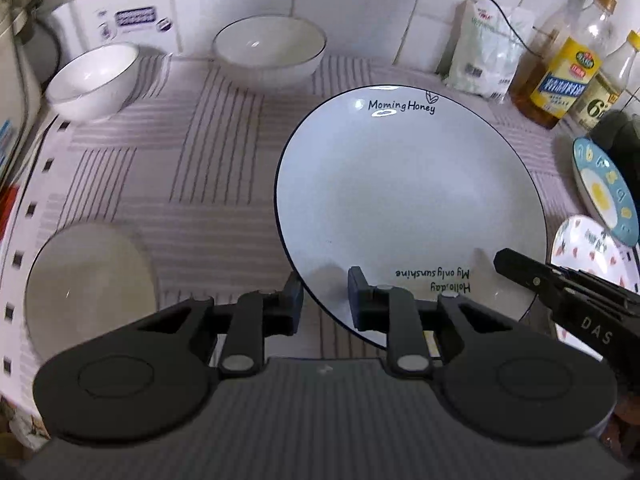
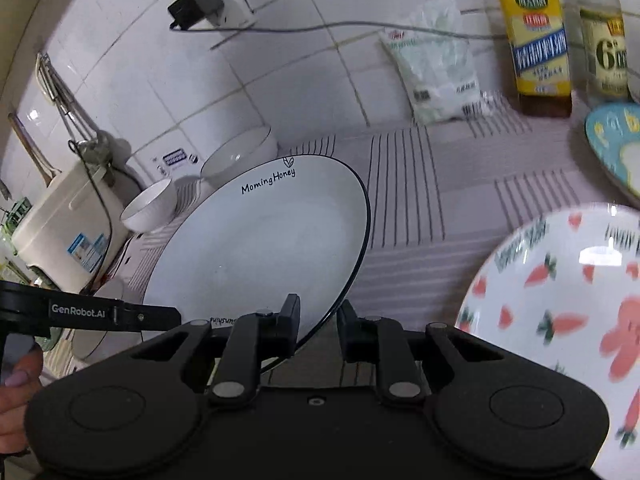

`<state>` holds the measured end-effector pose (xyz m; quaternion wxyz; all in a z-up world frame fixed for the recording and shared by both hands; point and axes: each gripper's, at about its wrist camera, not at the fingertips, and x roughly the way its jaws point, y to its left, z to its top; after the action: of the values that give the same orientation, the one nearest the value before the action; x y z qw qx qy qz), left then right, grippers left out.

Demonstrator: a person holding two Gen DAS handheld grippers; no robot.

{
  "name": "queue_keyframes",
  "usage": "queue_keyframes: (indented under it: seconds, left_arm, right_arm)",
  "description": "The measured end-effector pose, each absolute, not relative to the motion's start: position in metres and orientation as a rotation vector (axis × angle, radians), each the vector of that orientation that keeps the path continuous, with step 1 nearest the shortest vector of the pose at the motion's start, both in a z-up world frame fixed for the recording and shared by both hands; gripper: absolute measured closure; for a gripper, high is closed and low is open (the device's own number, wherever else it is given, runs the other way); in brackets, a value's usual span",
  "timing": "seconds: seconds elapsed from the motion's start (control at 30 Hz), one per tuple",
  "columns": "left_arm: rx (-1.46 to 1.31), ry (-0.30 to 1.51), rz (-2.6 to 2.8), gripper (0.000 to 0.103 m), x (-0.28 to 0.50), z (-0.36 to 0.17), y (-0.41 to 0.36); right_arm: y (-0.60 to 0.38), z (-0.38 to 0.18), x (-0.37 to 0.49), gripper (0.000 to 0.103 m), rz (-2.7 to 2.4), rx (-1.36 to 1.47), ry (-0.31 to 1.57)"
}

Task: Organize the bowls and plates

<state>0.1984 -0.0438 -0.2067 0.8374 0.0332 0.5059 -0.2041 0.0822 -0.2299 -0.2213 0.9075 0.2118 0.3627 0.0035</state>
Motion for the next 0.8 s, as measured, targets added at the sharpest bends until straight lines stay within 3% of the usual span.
queue_keyframes:
  seconds: [0.33,0.8]
  left_arm:
    - [0.157,1.024,-0.508,0.081,0.242,-0.209,-0.084]
    - [0.067,1.182,-0.48,0.081,0.286,-0.234,-0.099]
  right_arm:
    - [-0.252,-0.228,0.125,0.079,-0.074,0.408,0.763]
    - [-0.269,-0.242,0.163,0.078,-0.174,0.383,0.876]
